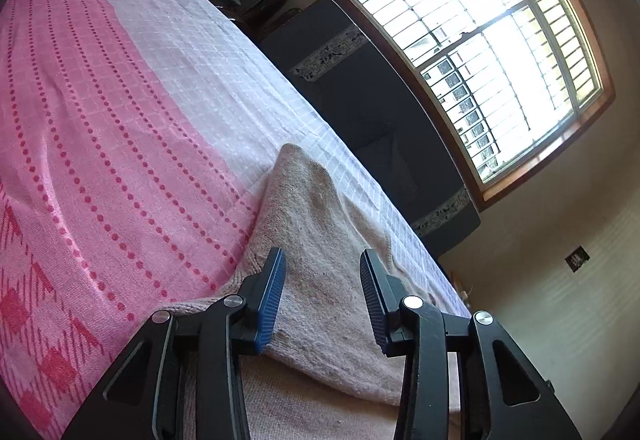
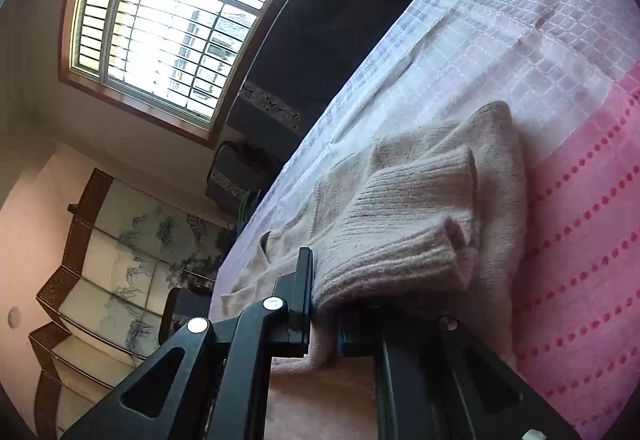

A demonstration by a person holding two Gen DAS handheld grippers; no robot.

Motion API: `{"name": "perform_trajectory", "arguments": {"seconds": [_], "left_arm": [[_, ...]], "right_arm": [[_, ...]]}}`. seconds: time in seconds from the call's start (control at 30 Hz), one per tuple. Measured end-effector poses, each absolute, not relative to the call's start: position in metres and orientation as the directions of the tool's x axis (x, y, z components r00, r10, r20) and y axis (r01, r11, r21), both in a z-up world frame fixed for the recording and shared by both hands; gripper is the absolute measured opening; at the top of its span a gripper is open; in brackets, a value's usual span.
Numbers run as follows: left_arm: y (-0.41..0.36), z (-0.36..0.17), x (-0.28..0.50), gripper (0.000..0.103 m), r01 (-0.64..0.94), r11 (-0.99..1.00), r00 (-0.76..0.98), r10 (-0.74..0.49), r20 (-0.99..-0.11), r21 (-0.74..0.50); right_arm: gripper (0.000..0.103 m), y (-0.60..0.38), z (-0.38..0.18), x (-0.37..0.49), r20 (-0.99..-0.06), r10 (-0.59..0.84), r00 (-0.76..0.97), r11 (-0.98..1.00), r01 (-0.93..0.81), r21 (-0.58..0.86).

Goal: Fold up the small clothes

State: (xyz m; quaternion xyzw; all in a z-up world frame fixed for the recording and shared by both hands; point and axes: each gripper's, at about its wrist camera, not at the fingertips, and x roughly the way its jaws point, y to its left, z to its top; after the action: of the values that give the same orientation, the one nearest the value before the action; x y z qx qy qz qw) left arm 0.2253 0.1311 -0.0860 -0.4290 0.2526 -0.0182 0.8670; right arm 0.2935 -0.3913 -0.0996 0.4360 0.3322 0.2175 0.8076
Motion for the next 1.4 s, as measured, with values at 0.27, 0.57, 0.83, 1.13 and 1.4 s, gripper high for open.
{"name": "perform_trajectory", "arguments": {"seconds": [0.27,0.57,0.83,1.13,1.4], "left_arm": [[0.139,-0.094,0.222,0.04,-0.275,0.619,0.873,-0.16,-0.461,-0.736],[0.129,-0.061,0.215,0.04,-0.137,0.739,0.864,-0.236,-0.444,-0.66],[0.107,-0.05,0.228,0.042,0.007,0.788,0.831,-0.347,-0.435,-0.616],[0.125,-0.074,0.23,0.043,-0.111,0.725,0.822,-0.317,-0.473,-0.68],[0.118,-0.071,0.231,0.049,-0.103,0.733,0.811,-0.329,-0.484,-0.672]], "right_arm": [[0.007,-0.406,-0.115,0.294,-0.485,0.565,0.667,0.593,0.08,0.801],[0.039,-0.448,-0.113,0.274,-0.404,0.591,0.699,0.46,0.12,0.88],[0.041,-0.405,-0.032,0.279,-0.458,0.593,0.662,0.696,-0.136,0.705],[0.04,-0.183,-0.037,0.328,-0.72,0.538,0.438,0.783,-0.576,0.235],[0.039,-0.133,-0.068,0.351,-0.792,0.4,0.462,0.787,-0.615,0.039]]}}
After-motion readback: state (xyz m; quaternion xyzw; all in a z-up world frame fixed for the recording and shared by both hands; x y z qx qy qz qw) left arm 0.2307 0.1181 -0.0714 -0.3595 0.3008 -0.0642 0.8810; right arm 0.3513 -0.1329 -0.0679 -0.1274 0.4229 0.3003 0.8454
